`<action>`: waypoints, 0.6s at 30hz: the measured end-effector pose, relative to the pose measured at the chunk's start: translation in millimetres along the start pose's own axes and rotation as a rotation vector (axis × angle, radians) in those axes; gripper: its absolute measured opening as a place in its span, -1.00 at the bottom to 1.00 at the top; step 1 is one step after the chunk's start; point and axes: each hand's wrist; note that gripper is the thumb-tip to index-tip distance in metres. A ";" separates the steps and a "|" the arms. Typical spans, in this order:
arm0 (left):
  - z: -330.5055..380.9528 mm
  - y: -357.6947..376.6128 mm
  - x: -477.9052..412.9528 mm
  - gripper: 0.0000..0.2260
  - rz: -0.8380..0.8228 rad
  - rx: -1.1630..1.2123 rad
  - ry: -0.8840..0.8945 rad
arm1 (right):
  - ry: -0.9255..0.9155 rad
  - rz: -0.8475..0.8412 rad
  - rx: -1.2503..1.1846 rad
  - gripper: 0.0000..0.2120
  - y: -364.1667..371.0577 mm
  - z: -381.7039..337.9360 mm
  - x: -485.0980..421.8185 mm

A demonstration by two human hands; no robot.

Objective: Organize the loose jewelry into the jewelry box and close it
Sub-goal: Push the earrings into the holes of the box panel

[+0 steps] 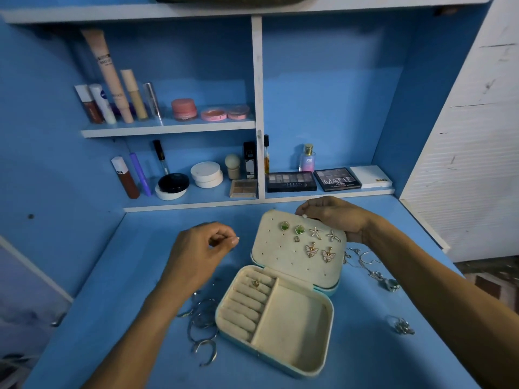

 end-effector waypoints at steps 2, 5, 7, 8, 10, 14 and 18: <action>-17.9 -8.4 5.3 -0.89 0.028 -0.061 -0.082 | 0.015 0.063 0.026 -0.82 -0.7 5.6 -3.0; -36.0 -15.7 9.5 -0.89 0.054 -0.162 -0.134 | 0.000 0.179 0.096 -0.83 -0.4 13.1 -8.4; -42.8 -17.4 10.0 -0.95 0.069 -0.255 -0.113 | -0.018 0.266 0.217 -0.84 1.3 15.8 -11.2; -44.1 -16.4 9.7 -0.95 0.068 -0.304 -0.104 | -0.027 0.299 0.262 -0.84 1.0 17.1 -11.6; -47.9 -15.1 10.3 -0.90 0.076 -0.419 -0.087 | -0.040 0.319 0.293 -0.85 2.0 18.7 -14.8; -51.7 -12.4 4.4 -0.86 0.081 -0.575 -0.071 | -0.023 0.336 0.386 -0.83 2.7 25.3 -19.2; -50.3 -13.6 -2.5 -0.88 0.049 -0.592 -0.093 | -0.031 0.316 0.391 -0.84 2.6 27.2 -21.6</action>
Point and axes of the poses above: each hand's wrist, its own x-axis away from the middle knuckle, its own y-axis out of the palm, z = x × y, and after that the axes turned 15 degrees about -z, right-handed
